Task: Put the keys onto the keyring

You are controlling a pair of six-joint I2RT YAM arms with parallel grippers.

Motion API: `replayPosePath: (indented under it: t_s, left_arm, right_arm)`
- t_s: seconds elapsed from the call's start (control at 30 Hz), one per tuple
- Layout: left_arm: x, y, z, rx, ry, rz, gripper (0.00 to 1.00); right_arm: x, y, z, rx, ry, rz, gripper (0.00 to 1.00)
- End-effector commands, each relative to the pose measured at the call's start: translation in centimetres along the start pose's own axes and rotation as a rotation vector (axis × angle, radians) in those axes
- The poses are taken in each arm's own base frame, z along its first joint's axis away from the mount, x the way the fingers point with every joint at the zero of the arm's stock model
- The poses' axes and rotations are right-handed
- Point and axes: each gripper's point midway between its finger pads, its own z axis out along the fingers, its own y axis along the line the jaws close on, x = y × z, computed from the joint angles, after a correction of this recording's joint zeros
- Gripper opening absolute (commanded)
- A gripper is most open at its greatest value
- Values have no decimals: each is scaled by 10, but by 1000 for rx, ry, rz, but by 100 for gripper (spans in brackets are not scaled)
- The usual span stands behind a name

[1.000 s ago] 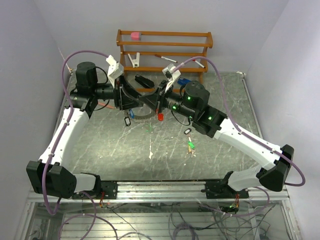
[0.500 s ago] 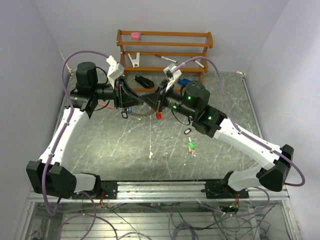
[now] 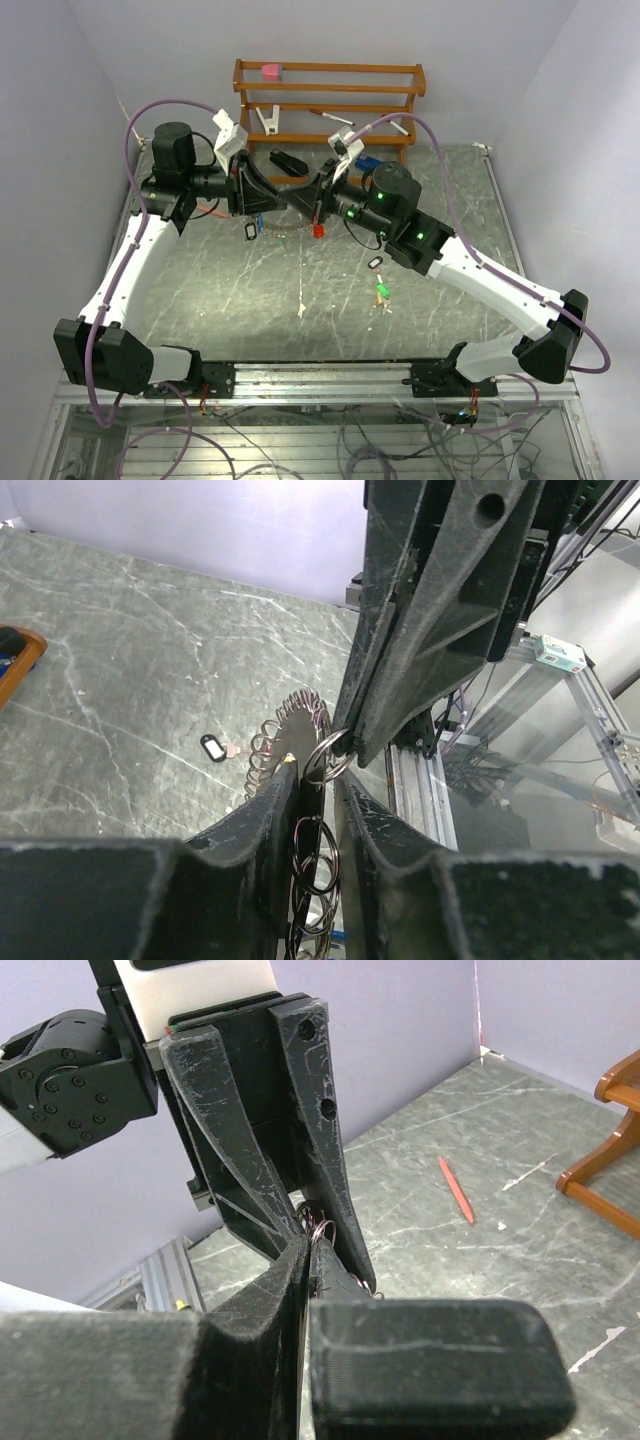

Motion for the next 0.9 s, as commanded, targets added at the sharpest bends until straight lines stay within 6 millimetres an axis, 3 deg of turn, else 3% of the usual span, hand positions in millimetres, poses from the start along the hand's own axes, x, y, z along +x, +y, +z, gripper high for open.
replayPosePath:
  t_s: [0.0,0.33,0.87]
  left_arm:
    - [-19,-10,1,48,-13,85,27]
    - [-21,-19,-1,78,-1,107,16]
    - [-19,-29,-2,125,10,142,24]
  right_arm:
    - [-20,12,-8,-47,-63,-4,0]
    - [-13,3,-10,-26,-53,0,0]
    - [2,-7,-7,-15,-20,8,0]
